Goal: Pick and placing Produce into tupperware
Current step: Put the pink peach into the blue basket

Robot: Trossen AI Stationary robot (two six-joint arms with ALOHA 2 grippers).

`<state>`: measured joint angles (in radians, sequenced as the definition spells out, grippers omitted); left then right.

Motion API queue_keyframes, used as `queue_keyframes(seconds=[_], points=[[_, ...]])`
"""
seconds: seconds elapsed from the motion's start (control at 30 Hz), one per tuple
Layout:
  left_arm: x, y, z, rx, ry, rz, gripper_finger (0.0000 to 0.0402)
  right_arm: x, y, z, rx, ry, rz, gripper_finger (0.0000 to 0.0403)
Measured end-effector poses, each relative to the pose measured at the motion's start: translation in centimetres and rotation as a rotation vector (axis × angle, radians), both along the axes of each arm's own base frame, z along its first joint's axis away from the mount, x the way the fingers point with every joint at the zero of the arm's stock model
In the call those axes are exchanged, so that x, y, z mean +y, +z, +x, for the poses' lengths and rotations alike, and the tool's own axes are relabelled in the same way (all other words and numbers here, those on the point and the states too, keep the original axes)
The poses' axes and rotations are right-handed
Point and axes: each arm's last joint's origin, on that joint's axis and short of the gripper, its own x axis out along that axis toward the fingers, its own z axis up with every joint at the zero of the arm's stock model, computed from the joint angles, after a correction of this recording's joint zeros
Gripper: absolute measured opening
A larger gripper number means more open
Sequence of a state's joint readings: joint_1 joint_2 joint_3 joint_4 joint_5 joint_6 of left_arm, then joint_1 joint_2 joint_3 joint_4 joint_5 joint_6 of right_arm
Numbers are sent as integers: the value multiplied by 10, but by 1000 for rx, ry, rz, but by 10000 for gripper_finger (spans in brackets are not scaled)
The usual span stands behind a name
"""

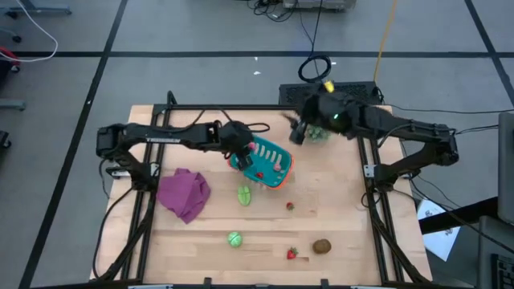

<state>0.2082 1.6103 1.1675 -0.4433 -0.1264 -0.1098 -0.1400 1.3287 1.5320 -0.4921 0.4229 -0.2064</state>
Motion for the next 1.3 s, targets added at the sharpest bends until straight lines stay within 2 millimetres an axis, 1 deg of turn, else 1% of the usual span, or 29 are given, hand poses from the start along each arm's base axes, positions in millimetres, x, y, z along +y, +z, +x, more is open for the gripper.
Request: queue_keyframes(seconds=[0.07,0.1,0.17,0.27,0.53,0.67,0.8,0.9,1.3], points=[[4,-9,5,-4,-22,-31,108,-7,8,-8,-44,-30,-6,215],[6,-11,8,-12,-29,-40,108,-9,8,-10,-38,-39,-7,215],[10,-19,8,18,-27,-60,108,-13,11,-10,-66,-51,-13,215],[17,-26,12,21,-20,-74,108,-17,10,-12,-55,-63,-14,215],[24,-34,12,24,-30,-135,108,-25,10,-11,-64,-85,-31,215],[24,-42,11,66,-20,-155,108,-25,11,-11,-70,-86,-36,215],[23,-45,13,65,-30,-210,108,-25,11,-11,-68,-85,-35,215],[23,-47,15,64,-30,-215,108,-25,11,-11,-67,-85,-35,215],[32,-49,10,72,24,-270,109,-24,11,-11,-72,-81,-26,215]])
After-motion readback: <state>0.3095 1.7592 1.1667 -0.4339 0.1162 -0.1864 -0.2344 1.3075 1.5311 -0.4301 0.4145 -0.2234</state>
